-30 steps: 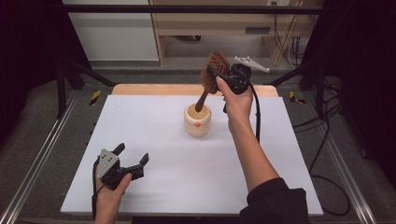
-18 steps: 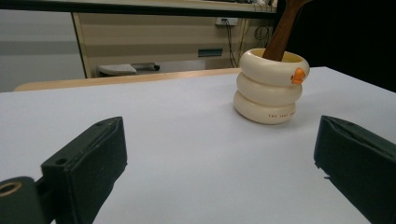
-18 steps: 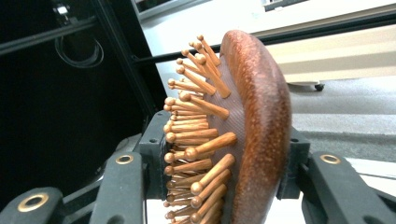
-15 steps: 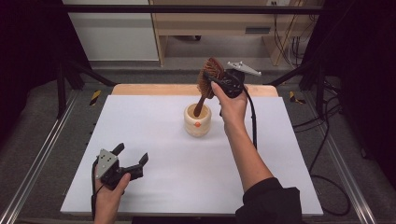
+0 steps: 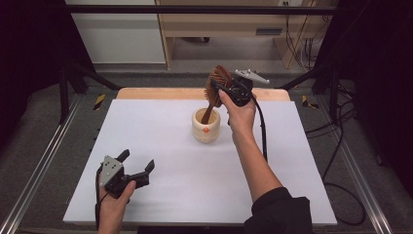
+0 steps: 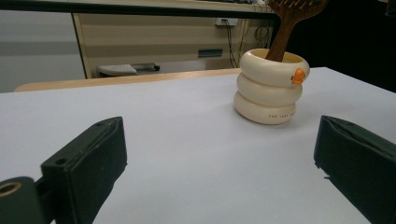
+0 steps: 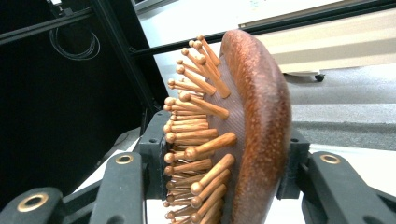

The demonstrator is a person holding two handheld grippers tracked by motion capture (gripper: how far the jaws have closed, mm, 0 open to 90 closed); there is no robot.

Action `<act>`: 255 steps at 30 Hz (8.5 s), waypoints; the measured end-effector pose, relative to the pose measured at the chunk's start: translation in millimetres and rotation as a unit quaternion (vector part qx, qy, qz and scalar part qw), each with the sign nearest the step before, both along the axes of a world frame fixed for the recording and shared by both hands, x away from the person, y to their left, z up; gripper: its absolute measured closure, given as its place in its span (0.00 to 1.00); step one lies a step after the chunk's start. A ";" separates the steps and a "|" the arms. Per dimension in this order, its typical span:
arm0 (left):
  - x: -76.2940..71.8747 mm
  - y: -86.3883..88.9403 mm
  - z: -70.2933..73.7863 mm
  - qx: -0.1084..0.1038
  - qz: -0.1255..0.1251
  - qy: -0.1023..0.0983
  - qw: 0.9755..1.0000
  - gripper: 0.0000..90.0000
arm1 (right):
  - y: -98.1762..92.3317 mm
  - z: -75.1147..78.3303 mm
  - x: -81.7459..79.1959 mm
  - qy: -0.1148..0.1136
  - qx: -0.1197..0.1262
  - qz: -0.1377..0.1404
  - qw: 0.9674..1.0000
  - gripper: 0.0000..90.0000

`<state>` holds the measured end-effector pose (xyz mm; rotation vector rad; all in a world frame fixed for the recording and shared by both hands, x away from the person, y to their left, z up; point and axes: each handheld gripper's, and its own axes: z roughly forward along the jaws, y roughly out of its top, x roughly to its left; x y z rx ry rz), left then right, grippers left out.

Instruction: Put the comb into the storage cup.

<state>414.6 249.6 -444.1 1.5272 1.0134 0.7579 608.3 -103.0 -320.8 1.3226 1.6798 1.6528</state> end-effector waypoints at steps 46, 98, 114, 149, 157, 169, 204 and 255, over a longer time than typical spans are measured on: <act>0.1 -0.1 -0.4 0.002 0.001 0.000 1.000 0.02 | 14.6 -13.1 0.4 0.006 -0.013 0.010 1.000 0.55; 0.5 -2.5 -1.3 0.006 -0.006 0.002 1.000 0.02 | 16.7 -30.3 1.2 0.020 -0.016 0.012 1.000 0.55; 1.0 -2.7 -1.6 0.006 -0.009 0.004 1.000 0.02 | 16.7 -36.6 2.0 0.026 -0.014 0.012 1.000 0.55; 1.1 -3.7 -2.0 0.007 -0.011 0.005 1.000 0.02 | 11.6 -40.4 3.5 0.032 0.000 0.008 0.999 0.55; 1.2 -3.8 -2.0 0.008 -0.011 0.005 1.000 0.02 | 11.2 -41.1 3.9 0.033 0.007 0.010 0.999 0.55; 1.3 -3.9 -2.0 0.008 -0.010 0.005 1.000 0.02 | 10.5 -44.7 4.2 0.039 0.022 0.011 0.999 0.55; 1.7 -4.3 -2.3 0.010 -0.011 0.006 1.000 0.02 | 6.6 -48.4 4.7 0.045 0.036 0.015 0.998 0.54; 2.1 -6.3 -3.1 0.013 -0.017 0.008 1.000 0.02 | -6.1 -53.0 5.4 0.066 0.049 0.006 0.997 0.46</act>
